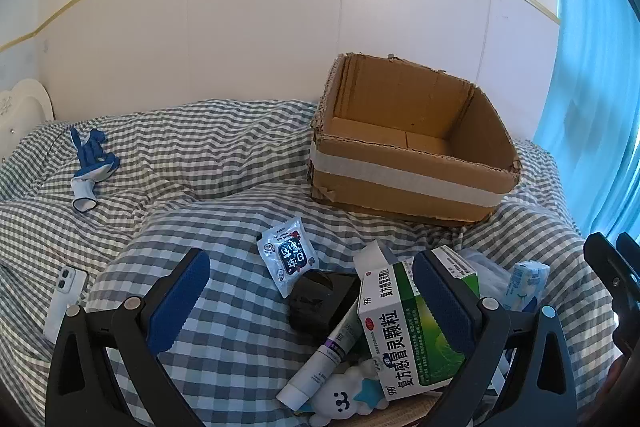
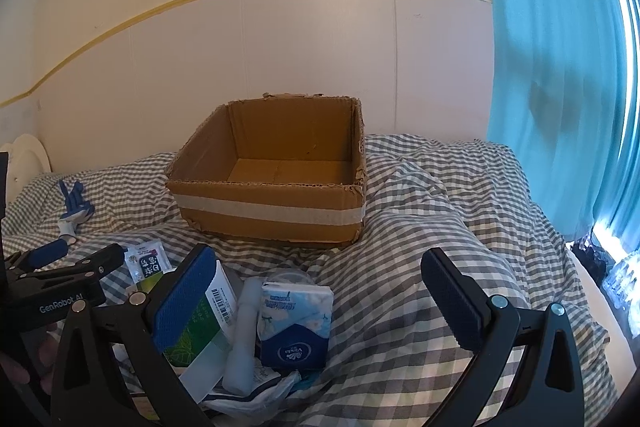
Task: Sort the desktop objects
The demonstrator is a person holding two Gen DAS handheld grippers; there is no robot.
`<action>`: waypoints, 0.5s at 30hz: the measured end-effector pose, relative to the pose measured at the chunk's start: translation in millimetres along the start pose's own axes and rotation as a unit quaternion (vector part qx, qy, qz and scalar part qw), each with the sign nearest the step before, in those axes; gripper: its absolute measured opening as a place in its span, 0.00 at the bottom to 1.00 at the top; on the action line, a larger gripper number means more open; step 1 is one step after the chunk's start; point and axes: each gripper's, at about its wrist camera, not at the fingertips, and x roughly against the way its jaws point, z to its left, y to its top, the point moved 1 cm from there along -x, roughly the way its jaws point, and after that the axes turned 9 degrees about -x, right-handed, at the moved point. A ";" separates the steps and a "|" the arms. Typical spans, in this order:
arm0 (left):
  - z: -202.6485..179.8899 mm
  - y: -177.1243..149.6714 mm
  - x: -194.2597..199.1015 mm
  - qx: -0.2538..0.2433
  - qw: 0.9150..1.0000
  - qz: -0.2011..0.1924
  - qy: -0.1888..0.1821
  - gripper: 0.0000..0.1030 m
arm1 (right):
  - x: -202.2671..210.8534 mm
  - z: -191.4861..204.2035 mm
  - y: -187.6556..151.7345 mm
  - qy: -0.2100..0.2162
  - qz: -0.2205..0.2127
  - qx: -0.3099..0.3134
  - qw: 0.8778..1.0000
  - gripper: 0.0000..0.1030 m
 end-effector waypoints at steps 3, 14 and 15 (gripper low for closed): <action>-3.5 0.2 -0.6 -0.003 1.000 0.002 -0.002 1.00 | 0.0 0.5 0.5 0.000 0.000 0.000 1.000 1.00; -8.9 0.8 -1.7 -0.010 1.000 0.003 -0.003 1.00 | -1.0 -0.8 0.8 0.002 0.003 -0.001 1.000 1.00; -9.3 0.7 -2.0 -0.010 1.000 0.004 -0.003 1.00 | -1.4 -0.4 1.0 0.002 0.004 0.000 1.000 1.00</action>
